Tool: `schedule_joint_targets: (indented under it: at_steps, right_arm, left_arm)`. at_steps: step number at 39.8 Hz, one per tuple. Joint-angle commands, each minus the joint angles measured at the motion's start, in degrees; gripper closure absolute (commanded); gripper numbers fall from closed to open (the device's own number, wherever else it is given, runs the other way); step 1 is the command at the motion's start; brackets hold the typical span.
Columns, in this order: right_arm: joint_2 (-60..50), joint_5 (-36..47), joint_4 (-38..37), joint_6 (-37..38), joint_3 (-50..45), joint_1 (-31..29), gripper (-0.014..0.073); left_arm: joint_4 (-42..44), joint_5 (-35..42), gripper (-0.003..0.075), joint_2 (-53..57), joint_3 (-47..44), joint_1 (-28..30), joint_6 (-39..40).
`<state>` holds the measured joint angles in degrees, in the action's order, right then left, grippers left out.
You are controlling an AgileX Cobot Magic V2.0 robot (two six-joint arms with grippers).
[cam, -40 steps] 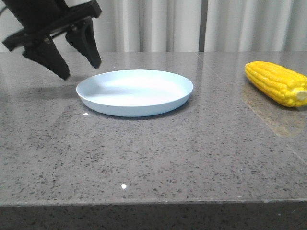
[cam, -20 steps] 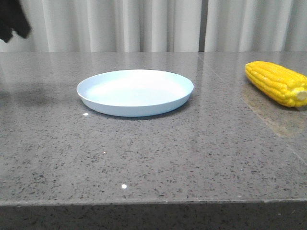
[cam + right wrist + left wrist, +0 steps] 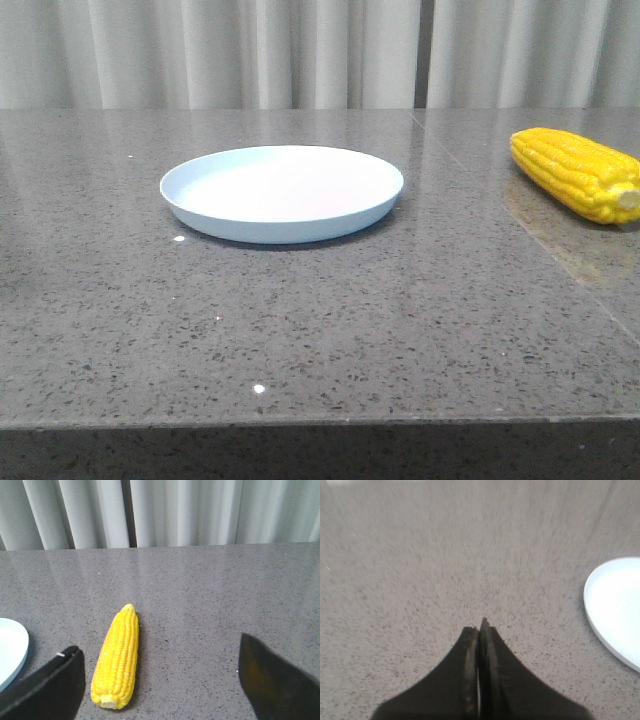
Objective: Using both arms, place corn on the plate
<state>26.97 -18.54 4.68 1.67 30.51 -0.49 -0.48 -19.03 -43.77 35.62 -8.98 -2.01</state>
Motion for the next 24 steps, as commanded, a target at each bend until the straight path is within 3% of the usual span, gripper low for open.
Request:
schedule_joint_targets:
  at_steps: [1,15,24]
  right_arm:
    - [0.43,5.04,-0.23,-0.26,2.09,-0.35,-0.005]
    - [0.43,5.04,-0.23,-0.26,2.09,-0.35,-0.005]
    - [0.43,5.04,-0.23,-0.26,2.09,-0.35,-0.005]
  left_arm:
    - [0.48,8.0,0.0741,8.54,-3.2,-0.03,0.44]
    - [2.36,3.99,0.0741,34.98,-12.03,-0.03,0.33]
    - [2.36,1.32,0.0741,39.73,-14.0,-0.03,0.33]
